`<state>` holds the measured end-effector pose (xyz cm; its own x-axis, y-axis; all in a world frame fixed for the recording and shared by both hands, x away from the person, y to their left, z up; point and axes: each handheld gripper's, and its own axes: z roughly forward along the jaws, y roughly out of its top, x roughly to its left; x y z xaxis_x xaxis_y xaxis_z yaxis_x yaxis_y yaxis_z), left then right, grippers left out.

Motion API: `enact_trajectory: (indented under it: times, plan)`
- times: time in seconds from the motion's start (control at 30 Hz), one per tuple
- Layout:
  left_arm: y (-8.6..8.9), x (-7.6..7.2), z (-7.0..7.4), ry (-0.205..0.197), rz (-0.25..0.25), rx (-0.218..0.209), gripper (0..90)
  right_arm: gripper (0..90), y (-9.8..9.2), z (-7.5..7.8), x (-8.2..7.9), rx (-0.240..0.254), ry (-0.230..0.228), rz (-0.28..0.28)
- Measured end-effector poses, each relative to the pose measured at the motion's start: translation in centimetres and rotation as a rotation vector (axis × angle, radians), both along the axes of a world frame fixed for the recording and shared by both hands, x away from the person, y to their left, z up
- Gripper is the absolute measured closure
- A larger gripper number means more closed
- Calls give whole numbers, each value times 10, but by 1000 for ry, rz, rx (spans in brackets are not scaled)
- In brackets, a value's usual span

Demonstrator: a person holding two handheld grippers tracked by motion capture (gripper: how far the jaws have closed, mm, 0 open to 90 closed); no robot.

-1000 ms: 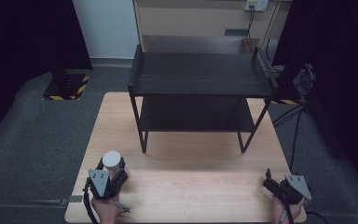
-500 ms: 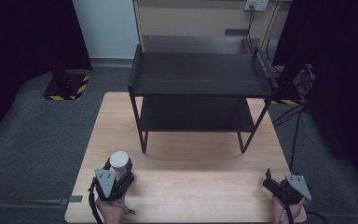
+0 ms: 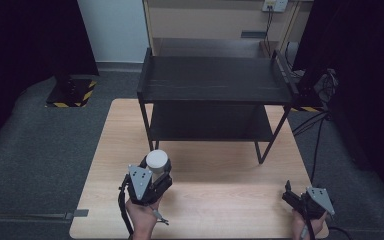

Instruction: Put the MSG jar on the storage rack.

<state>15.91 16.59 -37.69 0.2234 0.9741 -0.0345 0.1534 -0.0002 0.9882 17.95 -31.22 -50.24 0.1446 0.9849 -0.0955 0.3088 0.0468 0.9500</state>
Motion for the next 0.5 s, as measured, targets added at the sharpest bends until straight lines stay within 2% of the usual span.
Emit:
enact_trajectory:
  times: [0.07,0.1,0.17,0.2,0.23,0.27,0.3,0.37,0.4,0.43,0.5]
  plan:
    - [-6,3,9,-24,3,2,329,5,0,0,0,1,-1,0]
    - [-6,3,9,-24,3,2,329,5,0,0,0,1,-1,0]
    - [-13,11,25,-46,-1,13,329,5,0,0,0,1,2,-3]
    - [-13,11,25,-46,-1,13,329,5,0,0,0,1,2,-3]
    - [-16,16,34,-59,-3,16,329,5,0,0,0,2,2,-3]
    - [-16,16,34,-59,-3,16,329,5,0,0,0,2,2,-3]
    - [-19,22,41,-72,2,13,329,5,0,0,0,3,-2,-4]
    - [-21,26,46,-71,4,13,329,5,0,-1,0,6,-6,-6]
    - [-24,33,52,-70,8,7,329,5,0,-1,0,7,-7,-6]
    - [-24,33,52,-70,8,7,329,5,0,-1,0,7,-7,-6]
    - [-30,42,56,-76,17,-6,329,5,0,-1,-1,5,-8,-5]
